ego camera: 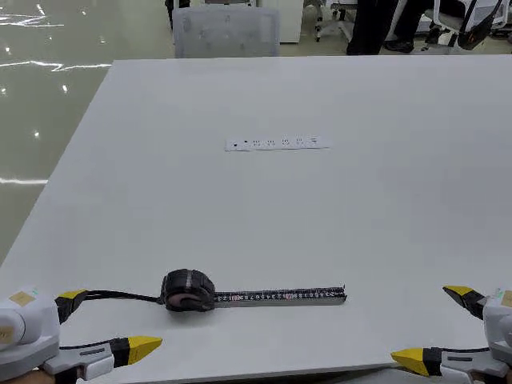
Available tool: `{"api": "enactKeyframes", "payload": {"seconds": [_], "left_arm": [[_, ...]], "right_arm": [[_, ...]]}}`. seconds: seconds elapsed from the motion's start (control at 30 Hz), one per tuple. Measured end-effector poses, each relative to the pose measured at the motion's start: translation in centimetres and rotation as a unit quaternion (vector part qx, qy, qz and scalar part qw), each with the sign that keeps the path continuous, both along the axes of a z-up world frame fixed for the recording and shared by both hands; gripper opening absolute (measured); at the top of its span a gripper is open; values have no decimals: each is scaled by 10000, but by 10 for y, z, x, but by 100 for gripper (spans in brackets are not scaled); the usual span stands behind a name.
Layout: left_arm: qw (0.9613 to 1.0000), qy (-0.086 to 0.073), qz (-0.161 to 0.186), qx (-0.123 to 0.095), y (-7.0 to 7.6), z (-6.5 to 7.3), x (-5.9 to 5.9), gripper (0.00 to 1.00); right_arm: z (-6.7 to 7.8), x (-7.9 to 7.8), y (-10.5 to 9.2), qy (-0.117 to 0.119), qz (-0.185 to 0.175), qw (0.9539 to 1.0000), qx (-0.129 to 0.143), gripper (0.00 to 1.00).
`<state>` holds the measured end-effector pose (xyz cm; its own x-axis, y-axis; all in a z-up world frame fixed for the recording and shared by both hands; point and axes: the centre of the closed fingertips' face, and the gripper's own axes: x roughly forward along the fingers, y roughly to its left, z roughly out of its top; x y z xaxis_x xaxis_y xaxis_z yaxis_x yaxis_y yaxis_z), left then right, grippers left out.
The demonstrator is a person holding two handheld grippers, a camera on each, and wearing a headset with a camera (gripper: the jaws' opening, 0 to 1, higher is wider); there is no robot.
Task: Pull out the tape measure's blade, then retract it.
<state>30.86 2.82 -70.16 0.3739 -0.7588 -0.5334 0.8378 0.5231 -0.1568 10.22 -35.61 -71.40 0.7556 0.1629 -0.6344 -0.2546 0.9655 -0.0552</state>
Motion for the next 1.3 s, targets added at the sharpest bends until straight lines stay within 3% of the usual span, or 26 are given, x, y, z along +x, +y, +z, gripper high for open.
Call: {"api": "enactKeyframes", "payload": {"seconds": [0.07,0.13,0.2,0.3,0.57,0.83,0.9,0.93,1.0,1.17,1.3], "left_arm": [[10000,66,-16,-22,-1,-1,-2,100],[9994,323,-97,10,-4,-5,-9,100],[9996,162,-162,148,-4,-7,-8,100],[9997,176,-155,119,-5,-5,-8,100],[9995,188,-191,149,-8,-5,-5,100],[9995,169,-110,236,-9,-5,-4,100],[9980,59,-12,622,-2,-14,1,100],[9977,106,-38,668,-2,-17,-1,100],[9987,130,-58,495,-8,-13,-3,100],[9985,134,-96,516,-17,-12,-8,100],[9983,93,-182,544,-24,-9,-11,100]], "right_arm": [[1,0,-3,-7,-13,10000,-20,94],[3,-1,-4,-32,-1,10000,-22,94],[2,-2,-5,13,6,10000,-45,93],[-3,-4,-9,67,110,9997,-227,91],[-8,-4,-4,245,151,9995,-112,90],[-4,1,-6,241,304,9989,-273,89],[-4,2,-8,276,372,9984,-336,90],[-4,2,-9,315,432,9977,-414,90],[-5,3,-11,361,506,9966,-548,89],[-6,4,-13,441,529,9962,-528,91],[-8,1,-14,551,710,9936,-682,90]]}}
